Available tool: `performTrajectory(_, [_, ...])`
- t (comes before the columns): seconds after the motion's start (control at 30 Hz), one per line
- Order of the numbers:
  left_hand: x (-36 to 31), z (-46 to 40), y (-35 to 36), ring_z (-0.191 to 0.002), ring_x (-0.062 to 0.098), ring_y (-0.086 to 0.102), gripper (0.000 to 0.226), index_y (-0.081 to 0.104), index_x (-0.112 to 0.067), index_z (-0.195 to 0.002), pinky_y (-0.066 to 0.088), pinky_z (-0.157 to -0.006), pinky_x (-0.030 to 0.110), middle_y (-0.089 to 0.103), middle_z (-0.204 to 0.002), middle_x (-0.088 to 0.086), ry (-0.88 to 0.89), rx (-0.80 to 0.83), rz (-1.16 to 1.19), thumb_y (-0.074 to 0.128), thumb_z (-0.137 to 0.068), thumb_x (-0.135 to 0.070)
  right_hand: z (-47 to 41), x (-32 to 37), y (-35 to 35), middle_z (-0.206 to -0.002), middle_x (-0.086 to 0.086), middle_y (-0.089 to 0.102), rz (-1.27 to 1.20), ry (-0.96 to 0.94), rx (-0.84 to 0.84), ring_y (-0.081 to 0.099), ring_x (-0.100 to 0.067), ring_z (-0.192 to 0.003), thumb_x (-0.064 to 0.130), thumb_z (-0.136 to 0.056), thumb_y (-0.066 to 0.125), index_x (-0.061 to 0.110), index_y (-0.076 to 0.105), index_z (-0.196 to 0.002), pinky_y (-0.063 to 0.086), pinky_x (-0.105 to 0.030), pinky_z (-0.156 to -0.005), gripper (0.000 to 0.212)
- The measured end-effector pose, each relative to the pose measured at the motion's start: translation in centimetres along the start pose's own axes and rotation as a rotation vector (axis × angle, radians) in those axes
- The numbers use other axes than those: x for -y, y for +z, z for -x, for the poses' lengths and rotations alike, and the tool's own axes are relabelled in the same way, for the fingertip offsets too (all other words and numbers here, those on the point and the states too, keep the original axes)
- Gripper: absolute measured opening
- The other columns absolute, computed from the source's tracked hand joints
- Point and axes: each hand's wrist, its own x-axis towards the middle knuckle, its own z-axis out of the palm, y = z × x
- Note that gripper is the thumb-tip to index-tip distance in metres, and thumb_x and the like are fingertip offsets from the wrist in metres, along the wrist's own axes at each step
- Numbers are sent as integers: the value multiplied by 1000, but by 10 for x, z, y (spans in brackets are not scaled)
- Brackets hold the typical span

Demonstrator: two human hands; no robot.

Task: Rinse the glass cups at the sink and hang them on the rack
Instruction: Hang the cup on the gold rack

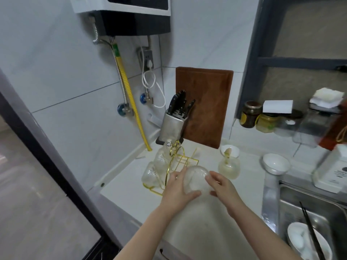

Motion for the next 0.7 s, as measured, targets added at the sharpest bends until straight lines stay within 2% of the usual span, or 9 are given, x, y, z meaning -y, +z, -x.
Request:
performTrajectory(0.1, [-6,-22,7,-128,20,44,84,28,-26,-149,38,-110,36,34,-142,1,-22,0,64,74,-79,-37,-32,3,-10,-127,-2,60,72,-53,-16,58,-13,-107,28,-96,53,11,54,-133,48,-21,-76,41])
performTrajectory(0.23, [-17,-50,17,-119,24,56,69,35,-22,-144,47,-101,36,53,-133,4,-95,-14,150,70,-84,-26,-78,11,-19,-117,-5,60,61,-24,-83,57,-19,-107,28,-91,61,10,57,-122,46,-33,-98,35])
performTrajectory(0.3, [-19,-62,21,-112,22,60,59,41,-22,-139,51,-95,33,57,-126,0,-132,-26,168,65,-86,-19,-100,13,-21,-105,-3,61,58,-20,-82,56,-17,-99,26,-89,65,11,59,-109,44,-29,-90,25])
performTrajectory(0.37, [-18,-74,25,-112,21,60,54,44,-26,-136,50,-97,35,55,-126,-4,-130,-42,149,60,-86,-15,-120,14,-20,-98,0,63,66,-33,-38,58,-16,-95,25,-88,66,13,63,-99,44,-27,-86,16])
performTrajectory(0.43, [-15,-83,27,-114,20,56,56,40,-28,-141,46,-98,26,49,-122,-5,-112,-49,101,55,-90,-12,-138,11,-19,-95,3,66,71,-45,11,60,-14,-91,25,-88,66,16,67,-97,46,-25,-83,12])
performTrajectory(0.5, [-11,-87,27,-115,22,53,60,27,-26,-149,37,-89,17,38,-118,-3,-123,-40,24,50,-96,-11,-152,7,-16,-95,7,66,80,-47,68,60,-7,-86,24,-90,64,19,67,-99,46,-21,-79,11])
performTrajectory(0.57, [-4,-91,31,-118,23,48,64,18,-23,-152,32,-85,14,37,-120,3,-155,-25,-57,48,-98,-9,-165,1,-12,-97,6,67,95,-34,126,61,-7,-88,23,-91,63,17,67,-104,49,-21,-80,16])
performTrajectory(0.63, [2,-95,35,-117,26,49,66,15,-19,-153,35,-91,16,39,-124,11,-182,-17,-95,47,-97,-7,-176,-6,-7,-102,0,67,95,-20,162,62,-14,-92,21,-90,64,13,68,-107,49,-28,-88,19])
performTrajectory(0.7, [4,-98,41,-111,31,53,61,21,-16,-152,43,-95,25,41,-122,15,-226,-23,-82,45,-96,-7,-185,-14,-3,-103,-3,67,83,-2,180,61,-15,-93,20,-90,64,12,67,-107,48,-29,-89,19])
